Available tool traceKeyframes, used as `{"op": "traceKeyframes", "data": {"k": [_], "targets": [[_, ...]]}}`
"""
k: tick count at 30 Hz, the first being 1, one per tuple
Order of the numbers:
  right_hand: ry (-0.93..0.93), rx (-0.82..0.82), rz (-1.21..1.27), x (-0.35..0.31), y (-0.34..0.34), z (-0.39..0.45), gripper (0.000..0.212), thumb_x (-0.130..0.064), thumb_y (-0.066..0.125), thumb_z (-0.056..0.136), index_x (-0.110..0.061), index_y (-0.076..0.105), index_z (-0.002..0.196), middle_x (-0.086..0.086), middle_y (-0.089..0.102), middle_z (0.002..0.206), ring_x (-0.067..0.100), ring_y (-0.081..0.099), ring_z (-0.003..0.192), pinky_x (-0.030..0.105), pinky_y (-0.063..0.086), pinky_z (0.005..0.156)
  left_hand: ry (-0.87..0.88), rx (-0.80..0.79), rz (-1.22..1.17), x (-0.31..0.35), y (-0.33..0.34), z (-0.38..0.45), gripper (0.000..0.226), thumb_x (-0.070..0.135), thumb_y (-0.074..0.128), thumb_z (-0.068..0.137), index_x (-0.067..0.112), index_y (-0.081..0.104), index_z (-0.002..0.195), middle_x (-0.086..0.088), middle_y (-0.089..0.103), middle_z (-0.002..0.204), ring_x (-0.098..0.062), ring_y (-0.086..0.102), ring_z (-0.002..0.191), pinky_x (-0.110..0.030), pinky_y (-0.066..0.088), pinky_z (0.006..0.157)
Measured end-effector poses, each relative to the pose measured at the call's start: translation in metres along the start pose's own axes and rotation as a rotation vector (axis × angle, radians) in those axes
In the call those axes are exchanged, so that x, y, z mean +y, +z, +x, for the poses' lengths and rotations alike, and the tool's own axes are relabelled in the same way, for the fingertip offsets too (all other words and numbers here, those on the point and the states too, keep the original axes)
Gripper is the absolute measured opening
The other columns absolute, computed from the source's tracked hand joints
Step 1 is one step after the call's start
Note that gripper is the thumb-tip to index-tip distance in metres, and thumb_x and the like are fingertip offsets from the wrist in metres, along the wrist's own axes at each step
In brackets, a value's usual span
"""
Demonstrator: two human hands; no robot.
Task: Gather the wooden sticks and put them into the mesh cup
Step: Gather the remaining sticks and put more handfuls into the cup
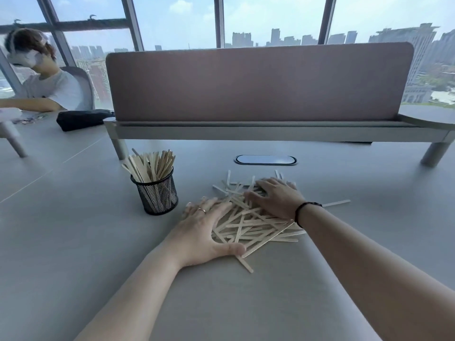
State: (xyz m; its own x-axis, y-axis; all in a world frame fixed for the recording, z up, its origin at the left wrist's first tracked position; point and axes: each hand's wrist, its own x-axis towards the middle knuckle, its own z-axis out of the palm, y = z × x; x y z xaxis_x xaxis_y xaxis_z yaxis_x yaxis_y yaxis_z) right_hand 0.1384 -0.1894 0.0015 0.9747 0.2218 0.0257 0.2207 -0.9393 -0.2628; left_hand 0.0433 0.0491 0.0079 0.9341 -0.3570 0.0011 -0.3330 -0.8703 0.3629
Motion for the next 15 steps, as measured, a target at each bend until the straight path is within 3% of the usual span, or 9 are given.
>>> {"op": "traceKeyframes", "data": {"k": [5,8,12,15], "targets": [[-0.013,0.141,0.019,-0.012,0.004,-0.030,0.066,-0.080,0.030,0.087,-0.034,0.062,0.121,-0.006,0.055,0.130,0.020,0.043,0.128,0.041,0.029,0.106,0.014,0.107,0.089,-0.004,0.008,0.008,0.094,0.091,0.032,0.074,0.038,0.032,0.152,0.007,0.033,0.158,-0.019,0.026,0.147,-0.043,0.017,0.122],[0.023,0.243,0.014,-0.016,0.006,-0.050,0.056,-0.078,0.035,0.087,-0.032,0.065,0.098,-0.007,0.060,0.105,0.019,0.052,0.112,0.039,0.031,0.100,0.014,0.145,0.085,-0.002,0.009,0.006,0.093,0.089,0.031,0.076,0.034,0.036,0.151,0.006,0.043,0.151,-0.021,0.037,0.138,-0.038,0.031,0.114],[0.008,0.296,0.025,-0.015,0.008,-0.074,0.051,-0.074,0.041,0.087,-0.029,0.062,0.082,-0.011,0.058,0.083,0.016,0.056,0.090,0.035,0.035,0.090,0.046,0.141,0.029,0.003,0.008,-0.003,0.098,0.097,0.022,0.069,0.038,0.039,0.146,0.007,0.048,0.144,-0.020,0.041,0.134,-0.039,0.039,0.107],[-0.018,0.309,0.055,-0.013,0.007,-0.084,0.048,-0.072,0.044,0.088,-0.028,0.060,0.078,-0.011,0.058,0.079,0.014,0.051,0.079,0.035,0.037,0.083,0.094,0.061,-0.039,0.009,0.007,-0.013,0.108,0.102,0.035,0.057,0.045,0.029,0.149,0.011,0.040,0.150,-0.015,0.034,0.138,-0.040,0.035,0.112]]}}
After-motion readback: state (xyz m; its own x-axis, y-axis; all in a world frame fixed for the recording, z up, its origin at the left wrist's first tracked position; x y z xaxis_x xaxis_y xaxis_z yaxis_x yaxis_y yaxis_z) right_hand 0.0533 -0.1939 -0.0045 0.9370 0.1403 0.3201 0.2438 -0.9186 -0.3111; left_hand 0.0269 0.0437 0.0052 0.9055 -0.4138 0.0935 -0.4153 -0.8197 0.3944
